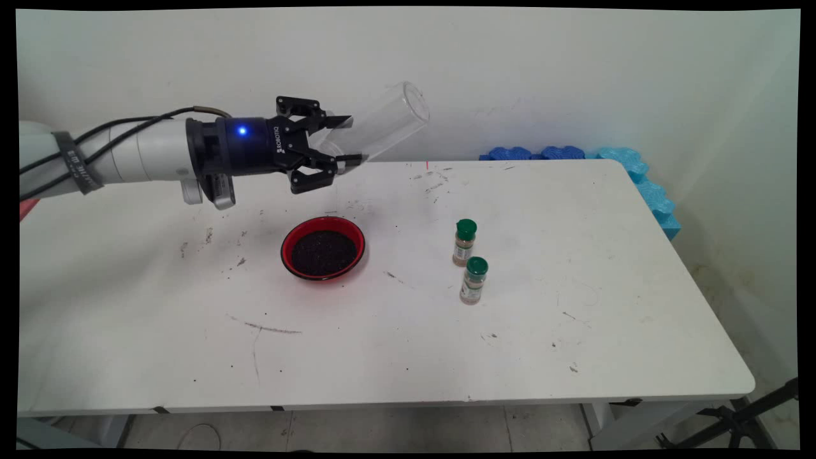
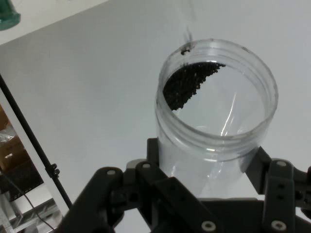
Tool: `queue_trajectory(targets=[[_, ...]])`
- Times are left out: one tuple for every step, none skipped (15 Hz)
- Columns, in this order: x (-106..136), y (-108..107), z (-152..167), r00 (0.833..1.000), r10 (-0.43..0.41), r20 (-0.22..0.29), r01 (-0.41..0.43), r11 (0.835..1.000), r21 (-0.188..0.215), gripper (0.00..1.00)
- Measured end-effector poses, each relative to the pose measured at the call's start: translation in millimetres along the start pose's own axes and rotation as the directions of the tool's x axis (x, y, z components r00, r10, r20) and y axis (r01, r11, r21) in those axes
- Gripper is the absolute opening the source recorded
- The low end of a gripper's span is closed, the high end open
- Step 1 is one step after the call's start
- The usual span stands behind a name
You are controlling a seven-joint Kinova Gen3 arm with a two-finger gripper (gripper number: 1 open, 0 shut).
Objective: Pour the black seasoning powder in the red bowl
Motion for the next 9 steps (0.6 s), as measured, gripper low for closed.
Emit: queue_trajectory(targets=[[0.5,-0.4,0.0,1.000,0.000,0.002,0.000,1.000,-0.001,0.00],[1.0,-0.7,0.0,1.000,0.000,0.004,0.000,1.000,-0.003,0.00],[1.4,-1.2,0.0,1.000,0.000,0.006,0.000,1.000,-0.004,0.00],[1.7,-1.5,-0.1,1.000,0.001,0.008,-0.001,1.000,-0.005,0.00],[2.0,-1.8,-0.2,1.000,0.003,0.009,-0.003,1.000,-0.005,0.00],[2.2,-2.0,-0.3,1.000,0.006,0.010,-0.006,1.000,-0.005,0.00],[2.3,-2.1,-0.4,1.000,0.009,0.011,-0.009,1.000,-0.006,0.00],[2.4,-2.1,-0.4,1.000,0.010,0.011,-0.010,1.000,-0.007,0.00],[2.4,-2.0,-0.5,1.000,0.012,0.012,-0.012,1.000,-0.007,0.00]])
